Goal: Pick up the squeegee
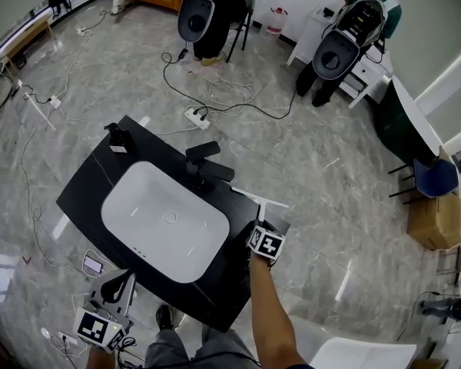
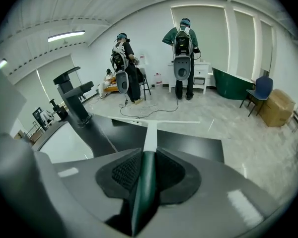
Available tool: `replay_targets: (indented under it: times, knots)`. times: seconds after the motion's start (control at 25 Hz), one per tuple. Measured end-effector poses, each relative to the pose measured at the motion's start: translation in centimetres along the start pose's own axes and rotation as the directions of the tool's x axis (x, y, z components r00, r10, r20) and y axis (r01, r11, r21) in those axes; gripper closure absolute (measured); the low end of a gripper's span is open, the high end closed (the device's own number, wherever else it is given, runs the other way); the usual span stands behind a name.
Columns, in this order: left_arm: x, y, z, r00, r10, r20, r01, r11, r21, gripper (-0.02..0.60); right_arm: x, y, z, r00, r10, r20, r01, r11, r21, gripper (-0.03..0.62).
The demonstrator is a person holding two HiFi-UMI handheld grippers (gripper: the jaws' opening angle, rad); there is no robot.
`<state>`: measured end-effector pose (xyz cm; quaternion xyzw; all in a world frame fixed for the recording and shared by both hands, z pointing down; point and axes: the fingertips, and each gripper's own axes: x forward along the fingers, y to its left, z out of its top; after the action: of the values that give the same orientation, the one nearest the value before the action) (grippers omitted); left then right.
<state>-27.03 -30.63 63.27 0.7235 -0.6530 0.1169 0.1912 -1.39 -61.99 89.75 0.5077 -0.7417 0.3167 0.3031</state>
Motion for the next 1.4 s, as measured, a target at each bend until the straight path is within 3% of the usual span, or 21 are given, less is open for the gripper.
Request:
replay_targets:
  times: [0.28, 0.6, 0.76, 1.0, 1.4]
  knots:
    - [-2.3, 0.3, 1.6, 1.000, 0.004, 0.031, -0.005, 1.000, 0.019, 0.577, -5.3, -3.0, -0.2, 0.998, 0.004, 0.057, -0.010, 0.994, 0.106, 0.494]
    - [-5.6, 0.0, 5.4, 0.998, -0.007, 0.068, 0.002, 0.998, 0.068, 0.577, -16.1, -2.4, 4.2, 0.963, 0.109, 0.248, -0.145, 0.980, 0.134, 0.493]
    - [-7.8, 0.1, 7.0, 0.996, -0.005, 0.093, -0.003, 0.997, 0.081, 0.577, -23.2, -0.3, 7.9, 0.916, 0.177, 0.361, -0.213, 0.975, 0.063, 0.493]
    - [-11.3, 0.9, 9.7, 0.990, -0.008, 0.139, -0.007, 0.994, 0.108, 0.577, -34.3, 4.6, 12.6, 0.810, 0.300, 0.503, -0.303, 0.950, -0.079, 0.494]
    - [-15.6, 1.3, 12.7, 0.981, -0.032, 0.193, 0.004, 0.990, 0.144, 0.577, -49.8, 10.5, 14.9, 0.656, 0.435, 0.616, -0.361, 0.898, -0.250, 0.494]
